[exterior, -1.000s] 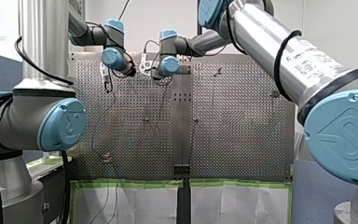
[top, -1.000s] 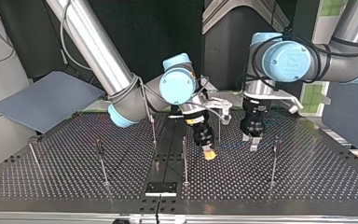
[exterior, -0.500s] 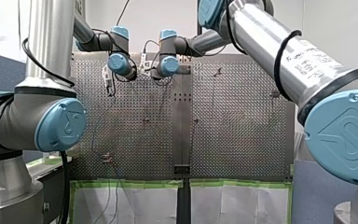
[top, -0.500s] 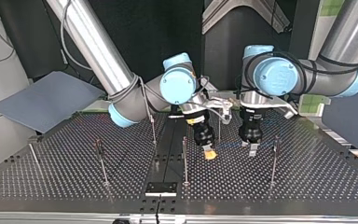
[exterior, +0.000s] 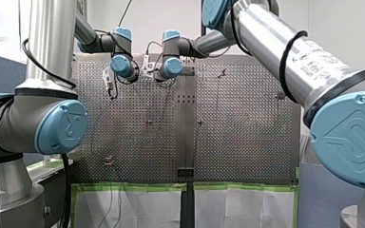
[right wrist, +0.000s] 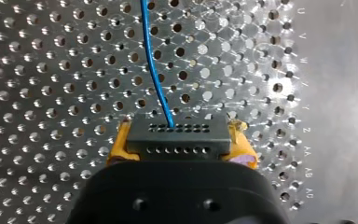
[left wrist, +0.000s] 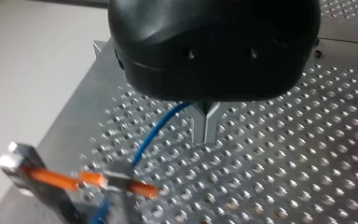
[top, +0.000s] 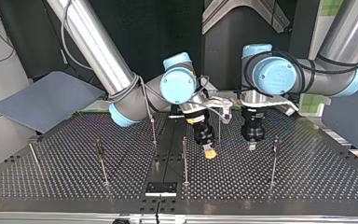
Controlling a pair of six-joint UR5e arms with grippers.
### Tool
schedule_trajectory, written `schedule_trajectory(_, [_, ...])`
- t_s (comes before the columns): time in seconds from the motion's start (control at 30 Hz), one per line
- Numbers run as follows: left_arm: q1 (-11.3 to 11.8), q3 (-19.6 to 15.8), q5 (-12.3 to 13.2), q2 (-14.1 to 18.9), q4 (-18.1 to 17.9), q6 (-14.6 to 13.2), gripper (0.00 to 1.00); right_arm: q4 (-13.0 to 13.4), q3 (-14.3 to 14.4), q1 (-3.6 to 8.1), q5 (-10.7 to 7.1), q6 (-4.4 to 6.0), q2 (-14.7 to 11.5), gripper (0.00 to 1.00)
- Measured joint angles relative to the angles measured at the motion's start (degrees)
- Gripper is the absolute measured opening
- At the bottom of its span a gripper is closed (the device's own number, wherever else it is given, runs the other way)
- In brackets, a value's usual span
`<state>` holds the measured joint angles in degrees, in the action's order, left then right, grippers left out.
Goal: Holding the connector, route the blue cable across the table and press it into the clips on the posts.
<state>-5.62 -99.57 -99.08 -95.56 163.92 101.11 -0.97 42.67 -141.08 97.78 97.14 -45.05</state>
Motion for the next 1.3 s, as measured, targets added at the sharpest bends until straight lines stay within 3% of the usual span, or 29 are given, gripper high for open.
schedule_trajectory(0.27, [-0.69, -3.09, -1.57, 0.04, -0.36, 0.08, 0.0, 0.14, 3.2, 0.26, 0.25, -0.01, 0.01, 0.0])
schedule_trajectory(0.57, [-1.71, -7.69, -3.47, 0.07, -3.48, -0.2, 0.0, -0.75, 5.0, 0.29, 0.23, -0.02, 0.0, 0.0])
schedule_trajectory(0.87, [-2.33, -11.81, -5.08, -0.1, -6.71, 0.52, 0.0, -0.97, 8.74, 0.48, 0.34, -0.42, 0.0, 0.0])
schedule_trajectory(1.3, [-2.87, -17.54, -5.07, -4.84, -12.16, 1.23, 0.0, -0.72, 14.88, 0.38, 0.57, -2.2, -0.01, 0.0])
